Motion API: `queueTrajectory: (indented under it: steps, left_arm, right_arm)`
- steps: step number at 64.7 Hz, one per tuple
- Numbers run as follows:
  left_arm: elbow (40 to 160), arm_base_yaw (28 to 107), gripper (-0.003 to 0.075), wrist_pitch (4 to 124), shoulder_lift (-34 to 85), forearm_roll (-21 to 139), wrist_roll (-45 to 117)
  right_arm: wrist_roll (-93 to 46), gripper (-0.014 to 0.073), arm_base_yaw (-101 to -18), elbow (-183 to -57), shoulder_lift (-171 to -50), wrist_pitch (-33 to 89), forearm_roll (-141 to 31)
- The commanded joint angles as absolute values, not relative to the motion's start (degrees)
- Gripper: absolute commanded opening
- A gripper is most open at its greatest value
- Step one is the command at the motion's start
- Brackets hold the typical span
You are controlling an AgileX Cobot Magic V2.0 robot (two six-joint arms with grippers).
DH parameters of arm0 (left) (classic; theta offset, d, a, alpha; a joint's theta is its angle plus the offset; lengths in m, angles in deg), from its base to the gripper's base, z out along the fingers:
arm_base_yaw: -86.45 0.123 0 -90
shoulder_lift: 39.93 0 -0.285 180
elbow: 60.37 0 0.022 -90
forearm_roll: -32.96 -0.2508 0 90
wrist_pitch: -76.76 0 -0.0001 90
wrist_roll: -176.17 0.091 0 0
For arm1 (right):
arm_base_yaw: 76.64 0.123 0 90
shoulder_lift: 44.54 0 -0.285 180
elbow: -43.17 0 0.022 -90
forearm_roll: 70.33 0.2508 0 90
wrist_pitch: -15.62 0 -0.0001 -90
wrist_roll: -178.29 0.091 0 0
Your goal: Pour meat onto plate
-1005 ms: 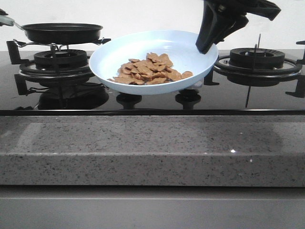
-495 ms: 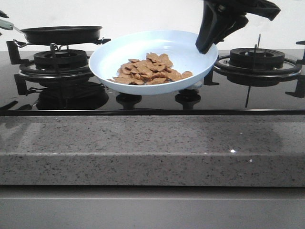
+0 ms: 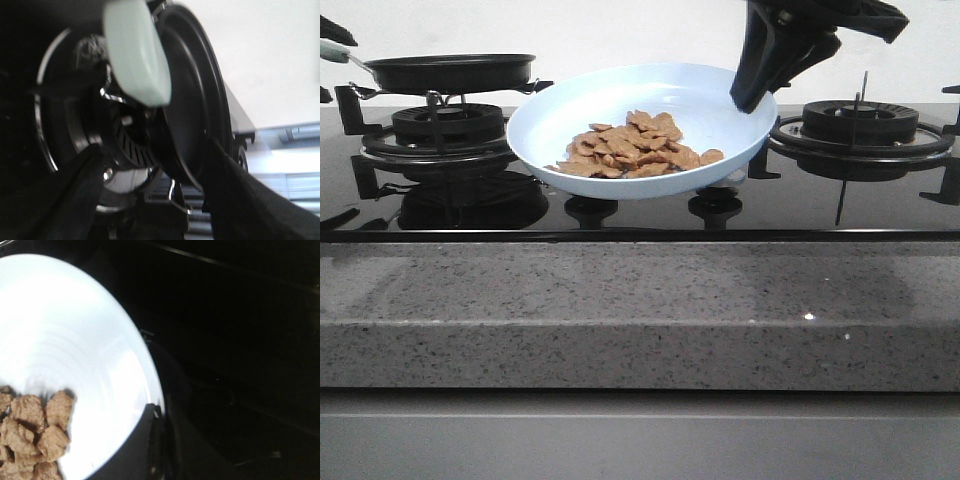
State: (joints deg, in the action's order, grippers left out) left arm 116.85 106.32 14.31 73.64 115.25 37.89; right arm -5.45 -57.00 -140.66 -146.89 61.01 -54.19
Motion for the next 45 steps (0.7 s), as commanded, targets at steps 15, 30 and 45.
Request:
queueTrajectory:
  steps: [15,30,45]
  left_arm:
    - [118.5,106.5,0.0042,10.7,66.4,114.1,37.8]
    - [115.7,106.0,-0.002,10.9,60.3,111.4,38.3]
    - [104.0,99.7,-0.002,26.2,45.4,99.2,41.0]
  right_arm:
    - [-5.8,-0.006,-57.1,-142.1,-143.8,58.5,-52.9]
    - [-5.8,-0.006,-57.1,-142.1,-143.8,58.6,-52.9]
    - [-5.8,-0.006,-57.1,-142.1,-143.8,58.6,-52.9]
